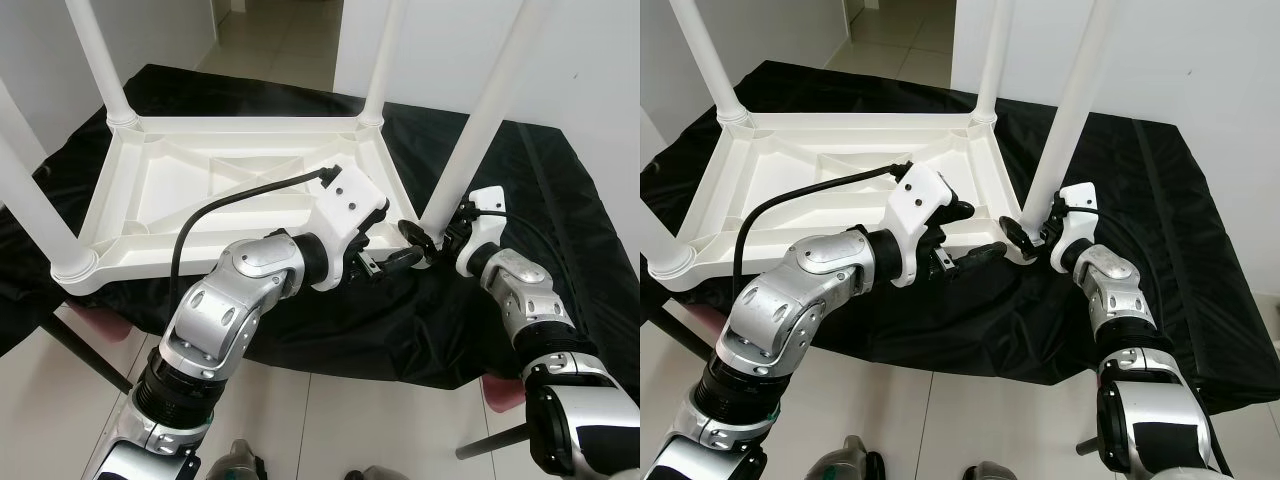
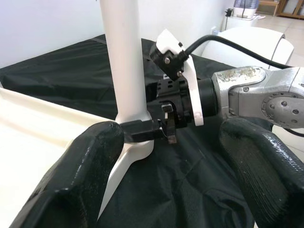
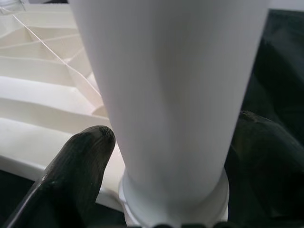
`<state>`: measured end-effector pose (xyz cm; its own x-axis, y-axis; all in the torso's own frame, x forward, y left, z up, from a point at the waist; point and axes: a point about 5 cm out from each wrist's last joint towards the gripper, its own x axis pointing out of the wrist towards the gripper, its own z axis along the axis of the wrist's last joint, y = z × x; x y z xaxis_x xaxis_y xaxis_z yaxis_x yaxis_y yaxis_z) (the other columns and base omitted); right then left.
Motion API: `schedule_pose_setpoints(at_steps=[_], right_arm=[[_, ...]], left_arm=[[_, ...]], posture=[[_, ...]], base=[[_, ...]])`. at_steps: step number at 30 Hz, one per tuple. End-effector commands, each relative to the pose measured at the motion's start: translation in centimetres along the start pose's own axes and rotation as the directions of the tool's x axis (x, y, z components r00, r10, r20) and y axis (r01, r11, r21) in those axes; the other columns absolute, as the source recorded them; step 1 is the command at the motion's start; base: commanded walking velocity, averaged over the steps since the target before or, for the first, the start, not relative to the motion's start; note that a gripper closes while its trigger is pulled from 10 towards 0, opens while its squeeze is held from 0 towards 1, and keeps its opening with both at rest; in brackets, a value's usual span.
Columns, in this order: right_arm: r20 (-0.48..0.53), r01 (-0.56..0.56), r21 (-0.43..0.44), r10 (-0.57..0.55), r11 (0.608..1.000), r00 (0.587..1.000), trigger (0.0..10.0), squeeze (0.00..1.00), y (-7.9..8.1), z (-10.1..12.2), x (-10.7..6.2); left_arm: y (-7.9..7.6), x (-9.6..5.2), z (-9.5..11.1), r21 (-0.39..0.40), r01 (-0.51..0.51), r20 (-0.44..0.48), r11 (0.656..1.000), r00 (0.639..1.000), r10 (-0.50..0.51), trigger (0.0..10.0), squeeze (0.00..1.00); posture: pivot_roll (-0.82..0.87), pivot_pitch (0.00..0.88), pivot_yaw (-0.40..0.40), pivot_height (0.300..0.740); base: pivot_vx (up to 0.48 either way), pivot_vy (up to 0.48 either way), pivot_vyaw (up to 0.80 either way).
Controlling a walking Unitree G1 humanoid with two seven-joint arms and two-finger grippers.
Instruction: Building children table
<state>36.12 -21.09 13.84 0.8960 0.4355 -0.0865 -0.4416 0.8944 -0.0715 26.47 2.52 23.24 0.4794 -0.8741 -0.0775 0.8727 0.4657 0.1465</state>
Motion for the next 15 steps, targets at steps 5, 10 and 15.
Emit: schedule_pose_setpoints(at_steps=[5,10,15], right_arm=[[0.012,-0.01,-0.004,0.01,1.0,1.0,0.0,0.0,-0.46,0.22,-0.15],[0.019,-0.038,0.004,0.038,0.999,0.999,0.0,0.0,-0.22,0.05,-0.27],[0.024,-0.04,0.011,0.039,0.999,0.999,0.0,0.0,0.02,-0.25,-0.32]], left_arm=[[0.11,0.09,0.42,0.012,-0.028,0.003,1.0,1.0,0.028,10.0,0.0],[0.09,0.1,0.43,0.013,-0.027,0.004,1.0,1.0,0.027,10.0,0.0],[0.1,0.09,0.43,0.011,-0.028,0.004,1.0,1.0,0.028,10.0,0.0]], posture=[[0.06,0.013,-0.022,0.74],[0.06,0.014,-0.023,0.74],[0.06,0.014,-0.025,0.74]], base=[[0.0,0.0,0.0],[0.0,0.0,0.0],[0.0,0.0,0.0]])
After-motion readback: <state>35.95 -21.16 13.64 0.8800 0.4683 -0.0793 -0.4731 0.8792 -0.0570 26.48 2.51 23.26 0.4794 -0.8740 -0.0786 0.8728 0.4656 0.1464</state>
